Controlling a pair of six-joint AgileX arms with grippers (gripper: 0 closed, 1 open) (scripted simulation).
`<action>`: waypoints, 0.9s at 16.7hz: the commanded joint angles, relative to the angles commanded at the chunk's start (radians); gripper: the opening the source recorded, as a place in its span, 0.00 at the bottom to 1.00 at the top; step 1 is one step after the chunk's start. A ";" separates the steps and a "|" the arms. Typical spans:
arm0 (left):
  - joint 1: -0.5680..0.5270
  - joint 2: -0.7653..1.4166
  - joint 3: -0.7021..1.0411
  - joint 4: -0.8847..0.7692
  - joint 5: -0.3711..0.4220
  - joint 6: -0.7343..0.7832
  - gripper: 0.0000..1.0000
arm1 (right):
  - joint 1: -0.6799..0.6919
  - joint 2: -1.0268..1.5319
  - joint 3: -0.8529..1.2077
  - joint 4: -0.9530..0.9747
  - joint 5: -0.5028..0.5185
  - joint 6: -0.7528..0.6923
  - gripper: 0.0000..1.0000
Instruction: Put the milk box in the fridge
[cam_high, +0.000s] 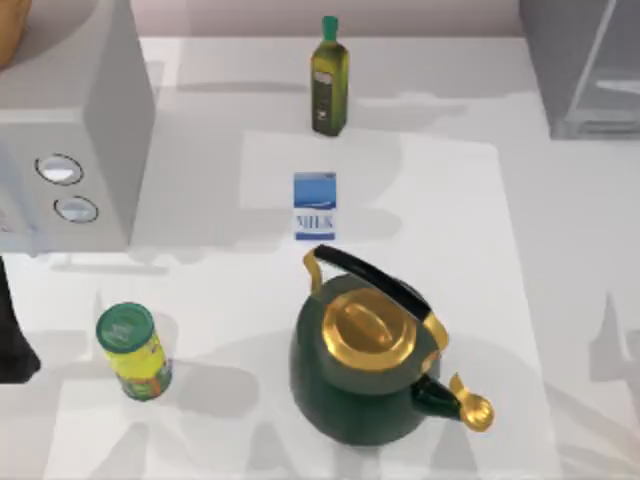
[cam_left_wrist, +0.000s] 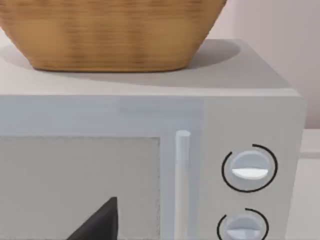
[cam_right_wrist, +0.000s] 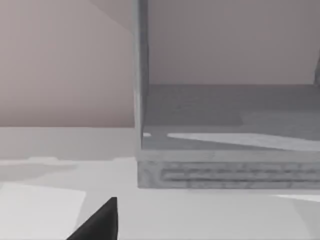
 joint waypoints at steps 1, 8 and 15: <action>0.000 0.000 0.000 0.000 0.000 0.000 1.00 | 0.000 0.000 0.000 0.000 0.000 0.000 1.00; 0.000 0.000 0.000 0.000 0.000 0.000 1.00 | 0.094 0.214 0.146 -0.093 0.036 0.073 1.00; 0.000 0.000 0.000 0.000 0.000 0.000 1.00 | 0.320 0.880 0.626 -0.243 0.146 0.305 1.00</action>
